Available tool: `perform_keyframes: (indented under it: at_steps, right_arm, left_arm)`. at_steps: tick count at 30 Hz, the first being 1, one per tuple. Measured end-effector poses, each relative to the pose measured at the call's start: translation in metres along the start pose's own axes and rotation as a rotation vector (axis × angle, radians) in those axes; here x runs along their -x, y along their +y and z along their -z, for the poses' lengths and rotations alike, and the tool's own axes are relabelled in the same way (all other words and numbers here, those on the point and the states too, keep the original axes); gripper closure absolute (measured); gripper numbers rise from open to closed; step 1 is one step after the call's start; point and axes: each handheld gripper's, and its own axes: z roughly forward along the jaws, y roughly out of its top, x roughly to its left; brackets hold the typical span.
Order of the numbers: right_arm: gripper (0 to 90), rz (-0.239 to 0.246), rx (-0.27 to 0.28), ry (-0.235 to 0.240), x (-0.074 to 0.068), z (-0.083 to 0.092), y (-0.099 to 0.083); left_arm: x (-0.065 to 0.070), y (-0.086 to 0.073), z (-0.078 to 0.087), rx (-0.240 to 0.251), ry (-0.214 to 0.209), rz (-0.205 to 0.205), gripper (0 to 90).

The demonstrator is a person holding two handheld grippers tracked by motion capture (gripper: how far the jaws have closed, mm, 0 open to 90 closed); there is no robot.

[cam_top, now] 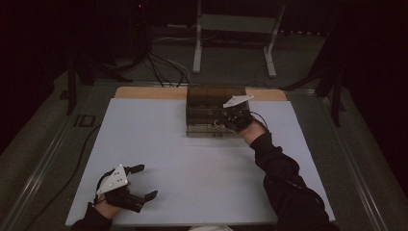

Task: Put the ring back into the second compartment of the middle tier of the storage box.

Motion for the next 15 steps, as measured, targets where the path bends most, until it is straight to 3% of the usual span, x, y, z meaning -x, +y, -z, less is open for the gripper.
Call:
perform_keyframes:
  at_steps: [15]
  right_arm:
    - [86.4,-0.031,-0.02,0.003,0.005,-0.016,-0.003]
  left_arm:
    - [0.0,0.0,0.0,0.003,-0.003,0.004,0.9]
